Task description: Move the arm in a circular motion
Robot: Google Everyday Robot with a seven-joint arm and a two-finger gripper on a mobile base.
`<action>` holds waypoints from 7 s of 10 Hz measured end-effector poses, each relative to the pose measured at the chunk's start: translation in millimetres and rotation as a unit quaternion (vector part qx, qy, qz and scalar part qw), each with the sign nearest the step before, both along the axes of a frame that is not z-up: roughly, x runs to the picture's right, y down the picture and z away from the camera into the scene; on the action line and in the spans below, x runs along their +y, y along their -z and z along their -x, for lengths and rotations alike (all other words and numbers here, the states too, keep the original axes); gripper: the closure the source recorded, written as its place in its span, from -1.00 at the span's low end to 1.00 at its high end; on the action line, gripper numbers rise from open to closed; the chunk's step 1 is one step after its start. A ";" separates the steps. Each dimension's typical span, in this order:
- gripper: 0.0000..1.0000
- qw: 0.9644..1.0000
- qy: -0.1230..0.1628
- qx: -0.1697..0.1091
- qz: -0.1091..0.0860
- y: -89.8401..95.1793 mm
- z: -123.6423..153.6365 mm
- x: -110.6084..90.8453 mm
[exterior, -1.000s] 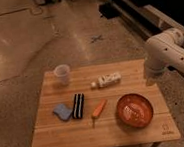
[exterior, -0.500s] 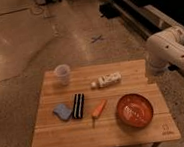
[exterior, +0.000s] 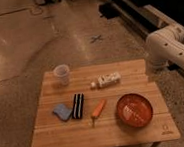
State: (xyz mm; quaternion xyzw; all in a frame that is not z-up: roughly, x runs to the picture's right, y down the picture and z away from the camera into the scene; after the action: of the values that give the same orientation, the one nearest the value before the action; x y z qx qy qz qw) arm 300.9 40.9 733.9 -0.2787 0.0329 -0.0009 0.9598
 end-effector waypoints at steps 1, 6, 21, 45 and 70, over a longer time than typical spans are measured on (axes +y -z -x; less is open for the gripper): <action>0.08 1.000 0.001 0.002 0.000 -1.2 -0.8 -1.2; 0.08 1.000 0.013 0.002 -0.002 -17.0 6.1 -19.1; 0.08 0.998 0.057 -0.002 -0.001 -66.9 63.6 -65.1; 0.08 0.994 0.106 -0.028 -0.009 -30.4 225.9 -13.4; 0.08 0.999 0.042 -0.015 -0.026 53.4 179.6 82.9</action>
State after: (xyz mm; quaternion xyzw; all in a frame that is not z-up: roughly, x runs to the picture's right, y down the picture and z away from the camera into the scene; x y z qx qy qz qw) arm 121.3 123.8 680.5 -0.2519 0.0299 -0.0445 0.9663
